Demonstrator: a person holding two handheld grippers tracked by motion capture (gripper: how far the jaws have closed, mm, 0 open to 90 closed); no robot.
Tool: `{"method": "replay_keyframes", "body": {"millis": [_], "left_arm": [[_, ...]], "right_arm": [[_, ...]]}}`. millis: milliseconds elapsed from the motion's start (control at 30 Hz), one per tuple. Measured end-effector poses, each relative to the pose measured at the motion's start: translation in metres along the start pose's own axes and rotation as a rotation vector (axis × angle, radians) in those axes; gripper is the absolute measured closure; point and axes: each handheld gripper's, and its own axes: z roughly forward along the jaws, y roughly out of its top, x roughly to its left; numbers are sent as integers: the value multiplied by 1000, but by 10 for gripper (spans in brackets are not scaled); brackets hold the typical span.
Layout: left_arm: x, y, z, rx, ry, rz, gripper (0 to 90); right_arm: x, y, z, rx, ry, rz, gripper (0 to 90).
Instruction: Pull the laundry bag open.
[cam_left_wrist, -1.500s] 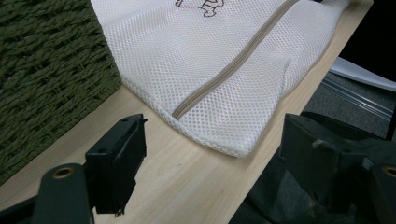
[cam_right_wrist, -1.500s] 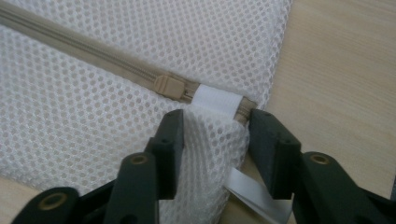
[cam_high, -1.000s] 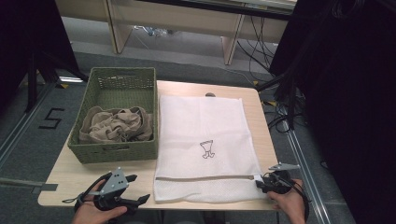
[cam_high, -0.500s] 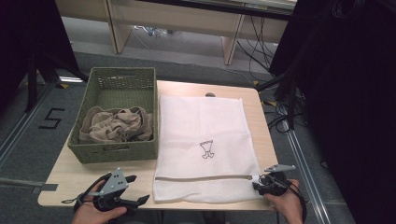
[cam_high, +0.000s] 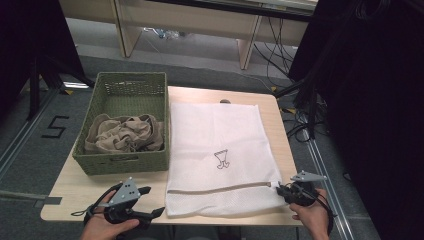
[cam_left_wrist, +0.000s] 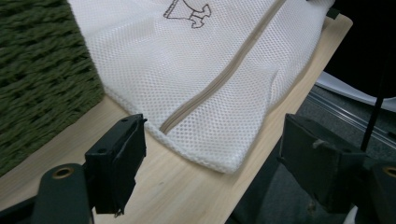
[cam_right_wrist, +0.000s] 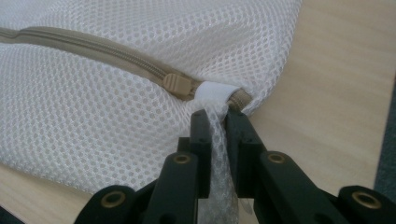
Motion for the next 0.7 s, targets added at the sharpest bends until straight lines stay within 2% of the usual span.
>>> {"method": "replay_keyframes", "body": {"millis": [67, 133, 200, 233, 267, 300, 333, 367, 500, 633, 667, 700], "left_arm": [[-5, 6, 8, 0, -17, 12, 223], [-6, 9, 11, -4, -20, 18, 223], [-13, 21, 23, -6, -41, 41, 227], [-13, 21, 23, -6, -41, 41, 228], [-18, 29, 33, -8, -67, 54, 232], [-18, 29, 33, -8, -67, 54, 235], [-23, 37, 43, -6, -82, 66, 237], [-23, 37, 43, -6, -82, 66, 241], [-30, 46, 62, 11, -116, 71, 249], [-34, 54, 79, 17, -116, 88, 269], [-35, 57, 83, 16, -123, 91, 306], [-35, 60, 86, 13, -131, 91, 306]], "right_arm": [[3, 5, -4, -16, -28, -31, 826], [5, 7, -7, -22, -35, -50, 827], [10, 13, -12, -35, -56, -86, 827], [10, 13, -12, -35, -56, -86, 827], [12, 14, -13, -34, -66, -92, 827], [12, 14, -13, -34, -66, -92, 827], [11, 13, -14, -39, -56, -91, 828], [11, 13, -14, -39, -56, -91, 828], [11, 15, -17, -65, -58, -86, 830], [12, 17, -20, -79, -53, -91, 830], [13, 18, -22, -85, -54, -104, 830], [13, 18, -22, -85, -54, -104, 830]]}}
